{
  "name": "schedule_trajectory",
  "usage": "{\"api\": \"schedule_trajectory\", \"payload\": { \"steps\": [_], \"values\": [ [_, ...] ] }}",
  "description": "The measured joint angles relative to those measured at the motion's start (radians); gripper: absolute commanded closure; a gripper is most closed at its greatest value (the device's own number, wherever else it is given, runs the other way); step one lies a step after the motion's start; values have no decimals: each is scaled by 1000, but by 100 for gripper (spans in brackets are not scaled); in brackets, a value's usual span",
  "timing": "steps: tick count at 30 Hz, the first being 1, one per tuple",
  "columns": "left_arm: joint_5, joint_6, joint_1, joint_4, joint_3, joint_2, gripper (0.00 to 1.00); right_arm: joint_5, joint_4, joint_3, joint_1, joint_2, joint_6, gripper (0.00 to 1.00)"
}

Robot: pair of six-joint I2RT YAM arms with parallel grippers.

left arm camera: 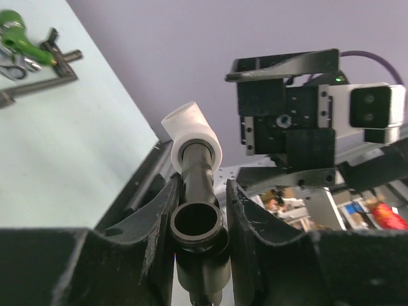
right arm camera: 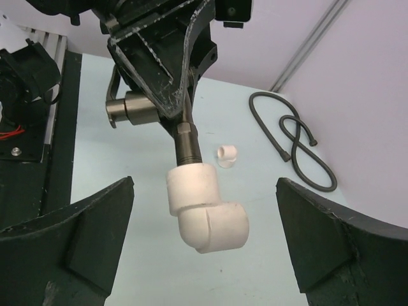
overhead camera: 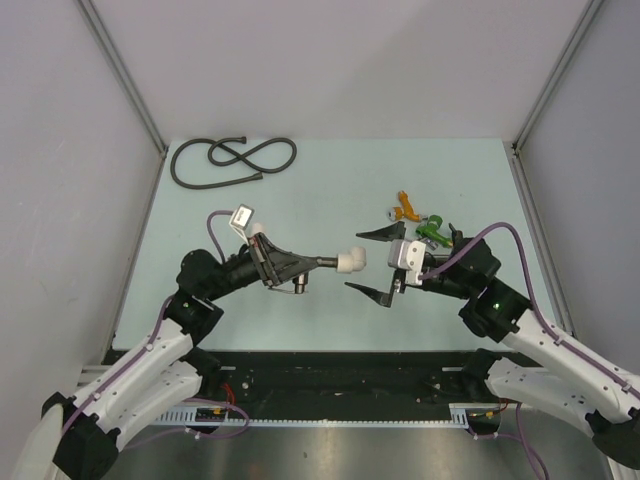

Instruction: Install the water faucets

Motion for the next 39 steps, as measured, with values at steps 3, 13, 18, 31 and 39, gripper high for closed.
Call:
{"api": "schedule_trajectory", "payload": {
  "steps": [3,13,18,31,39],
  "values": [
    [29,-68,1,33,0,5,100,26,-5,0,13,8,-32,6],
    [78,-159,23,3,11,8,100,101,-5,0,93,55,-96,11],
    [84,-192,37,-5,12,19,100,154,-16,0,140,72,-131,16],
    [135,-241,46,-2,34,42,100,267,-49,0,177,116,-187,67],
    [169,-182,52,-14,60,40,100,201,-34,-4,171,105,-114,100]
  ]
}}
